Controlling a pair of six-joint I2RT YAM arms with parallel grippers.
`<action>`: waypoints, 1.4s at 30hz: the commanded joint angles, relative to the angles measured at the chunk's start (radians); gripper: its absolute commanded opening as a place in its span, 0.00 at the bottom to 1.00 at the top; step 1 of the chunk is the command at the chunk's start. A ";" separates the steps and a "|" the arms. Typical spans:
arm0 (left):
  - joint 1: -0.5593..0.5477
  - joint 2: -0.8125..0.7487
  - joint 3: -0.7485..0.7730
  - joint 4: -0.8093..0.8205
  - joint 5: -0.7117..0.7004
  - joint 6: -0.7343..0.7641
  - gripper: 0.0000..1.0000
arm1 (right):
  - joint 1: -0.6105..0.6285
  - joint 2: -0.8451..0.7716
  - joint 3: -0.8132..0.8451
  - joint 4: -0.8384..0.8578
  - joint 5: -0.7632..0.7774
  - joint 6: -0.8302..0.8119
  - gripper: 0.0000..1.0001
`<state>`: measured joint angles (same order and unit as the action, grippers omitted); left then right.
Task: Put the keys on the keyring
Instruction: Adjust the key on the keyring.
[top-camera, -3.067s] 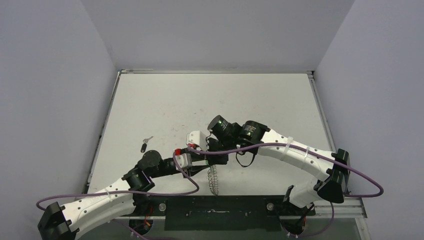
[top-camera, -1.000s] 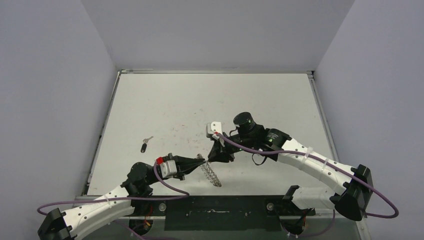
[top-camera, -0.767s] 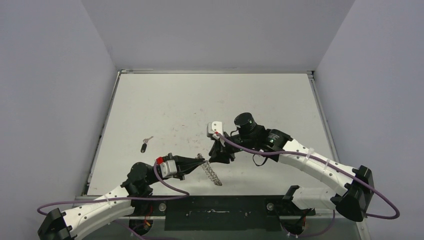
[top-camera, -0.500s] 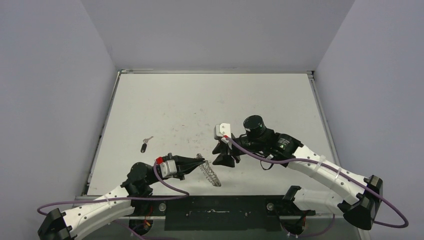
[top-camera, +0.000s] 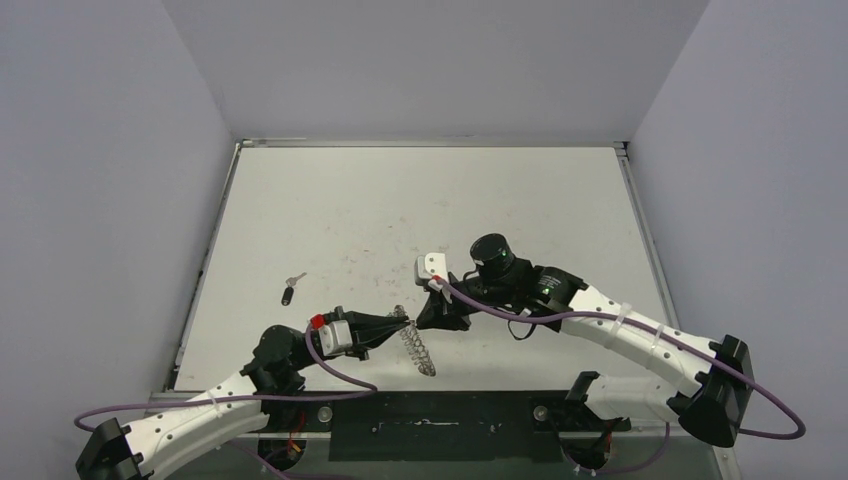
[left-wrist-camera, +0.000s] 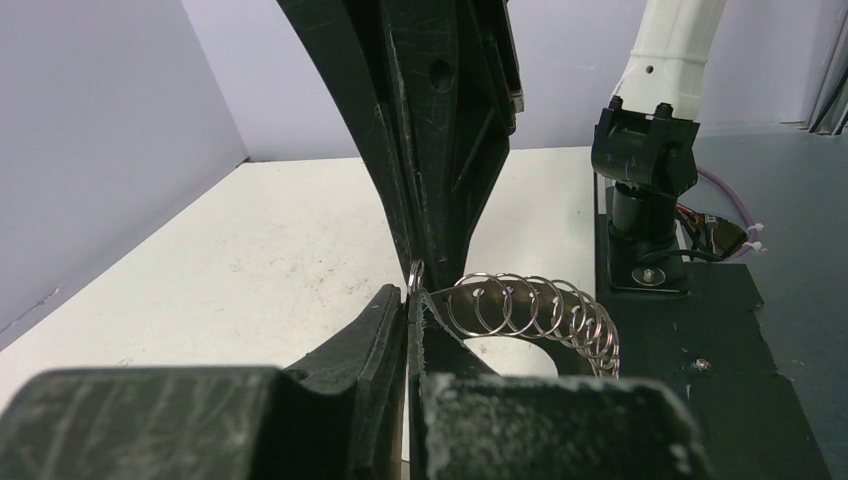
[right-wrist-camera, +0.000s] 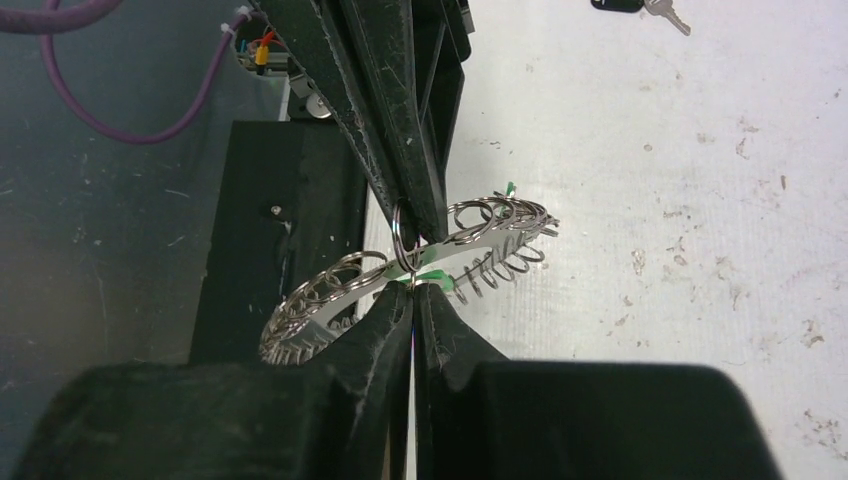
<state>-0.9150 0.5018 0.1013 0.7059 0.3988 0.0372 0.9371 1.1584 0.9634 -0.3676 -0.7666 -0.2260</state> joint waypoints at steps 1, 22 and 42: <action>-0.005 -0.019 0.009 0.071 -0.012 -0.008 0.00 | 0.004 0.013 0.012 0.021 0.017 -0.031 0.00; -0.004 -0.005 0.018 0.085 0.011 -0.020 0.00 | 0.014 0.059 -0.050 0.212 0.065 0.027 0.12; -0.004 -0.025 0.012 0.053 -0.004 -0.021 0.00 | 0.010 -0.125 -0.131 0.251 0.223 0.032 0.46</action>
<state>-0.9150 0.4904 0.0998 0.6922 0.3908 0.0322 0.9451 1.0924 0.8337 -0.1726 -0.5720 -0.1856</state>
